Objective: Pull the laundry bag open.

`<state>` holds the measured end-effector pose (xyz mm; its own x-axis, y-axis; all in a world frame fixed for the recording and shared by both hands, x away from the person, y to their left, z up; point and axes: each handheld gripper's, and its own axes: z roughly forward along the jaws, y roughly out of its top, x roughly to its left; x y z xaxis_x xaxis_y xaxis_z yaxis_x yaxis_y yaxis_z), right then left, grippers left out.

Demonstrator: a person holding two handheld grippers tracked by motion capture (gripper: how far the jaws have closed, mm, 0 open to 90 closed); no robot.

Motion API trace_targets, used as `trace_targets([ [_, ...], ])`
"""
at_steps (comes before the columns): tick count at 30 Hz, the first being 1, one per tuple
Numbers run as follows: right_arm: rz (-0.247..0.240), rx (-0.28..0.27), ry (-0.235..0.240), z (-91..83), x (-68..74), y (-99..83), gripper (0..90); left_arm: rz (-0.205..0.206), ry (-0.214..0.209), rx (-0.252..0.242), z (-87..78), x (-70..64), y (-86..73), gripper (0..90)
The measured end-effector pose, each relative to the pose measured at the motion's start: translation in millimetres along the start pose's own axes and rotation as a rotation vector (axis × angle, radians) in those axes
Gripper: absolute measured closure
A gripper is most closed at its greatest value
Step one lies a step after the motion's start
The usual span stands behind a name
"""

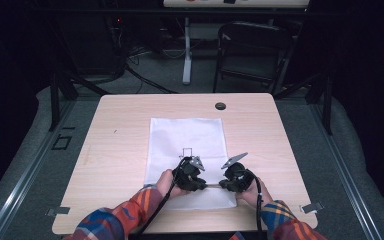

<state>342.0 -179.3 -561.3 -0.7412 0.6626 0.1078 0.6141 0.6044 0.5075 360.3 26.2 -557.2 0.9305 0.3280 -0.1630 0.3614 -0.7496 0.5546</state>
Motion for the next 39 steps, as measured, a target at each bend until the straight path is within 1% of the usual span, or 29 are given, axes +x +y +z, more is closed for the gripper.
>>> trace_targets([
  [5,0.001,0.000,-0.004,-0.1,0.3,0.0,90.0,0.001,-0.002,-0.003,-2.6,1.3,-2.7,81.3],
  [7,0.002,0.001,-0.005,-0.2,0.3,-0.1,90.0,-0.004,0.003,0.006,-3.8,1.5,-3.7,81.3],
  [8,0.002,0.002,-0.005,-0.3,0.3,-0.1,90.0,-0.005,-0.006,-0.002,-4.3,2.0,-4.5,81.4],
  [11,0.001,0.004,-0.002,-0.3,0.0,0.0,90.0,-0.001,0.005,0.007,-5.2,1.9,-5.4,81.3],
  [15,-0.002,0.009,-0.007,-0.7,-0.3,-0.1,90.0,-0.007,-0.004,0.000,-6.9,3.3,-6.9,81.3],
  [16,-0.001,0.009,-0.008,-0.7,-0.2,-0.1,90.0,-0.003,0.002,0.010,-7.1,2.9,-6.9,81.3],
  [17,0.004,0.004,-0.006,-0.5,0.3,-0.2,90.0,-0.003,0.005,0.009,-7.5,3.1,-7.7,81.3],
  [18,-0.001,0.010,-0.009,-0.8,-0.2,-0.1,90.0,-0.006,0.000,0.008,-8.4,3.6,-8.3,81.2],
  [20,0.002,0.010,-0.011,-0.9,0.1,-0.2,90.0,-0.006,0.001,0.012,-9.4,4.2,-9.6,81.3],
  [21,0.006,0.006,-0.007,-0.6,0.5,-0.2,90.0,-0.012,0.001,0.009,-9.9,4.5,-10.4,81.3],
  [23,0.004,0.012,-0.014,-1.1,0.3,-0.3,90.0,-0.012,-0.001,0.009,-11.3,5.6,-11.9,81.2],
  [24,0.005,0.011,-0.012,-1.1,0.1,-0.4,90.0,-0.016,-0.007,0.010,-12.1,5.8,-12.2,81.3],
  [27,0.006,0.014,-0.014,-1.2,0.4,-0.3,90.0,-0.015,-0.005,0.005,-13.7,6.4,-13.9,81.2],
  [28,0.012,0.006,-0.015,-0.9,0.7,-0.7,90.0,-0.015,0.000,0.007,-14.4,6.7,-14.4,81.2],
  [29,0.012,0.006,-0.015,-0.9,0.6,-0.8,90.0,-0.021,0.000,0.011,-14.6,6.6,-14.8,81.3],
  [30,0.009,0.012,-0.016,-1.2,0.5,-0.5,90.0,-0.018,-0.005,0.007,-15.1,6.9,-15.4,81.2],
  [31,0.009,0.011,-0.017,-1.2,0.6,-0.5,90.0,-0.016,0.009,0.015,-15.7,6.3,-15.2,81.2],
  [32,0.009,0.012,-0.017,-1.3,0.6,-0.6,90.0,-0.016,0.005,0.010,-16.1,6.3,-15.7,81.2],
  [33,0.012,0.010,-0.014,-1.1,0.5,-0.7,90.0,-0.013,0.012,0.014,-17.2,6.9,-16.4,81.2],
  [34,0.012,0.012,-0.015,-1.3,0.4,-0.8,90.0,-0.019,0.012,0.012,-19.1,8.2,-18.0,81.2],
  [35,0.010,0.016,-0.016,-1.7,0.0,-0.8,90.0,-0.021,0.026,0.019,-21.3,10.1,-20.3,81.3],
  [37,0.011,0.019,-0.017,-2.8,-1.6,-1.8,90.0,-0.053,0.030,0.014,-28.0,16.3,-27.6,81.2],
  [38,0.018,0.015,-0.015,-3.1,-2.5,-2.4,90.0,-0.057,0.039,0.019,-31.8,18.4,-31.2,81.2],
  [39,0.021,0.017,-0.018,-3.5,-3.2,-2.7,90.0,-0.071,0.048,0.013,-35.2,19.7,-35.2,81.2],
])
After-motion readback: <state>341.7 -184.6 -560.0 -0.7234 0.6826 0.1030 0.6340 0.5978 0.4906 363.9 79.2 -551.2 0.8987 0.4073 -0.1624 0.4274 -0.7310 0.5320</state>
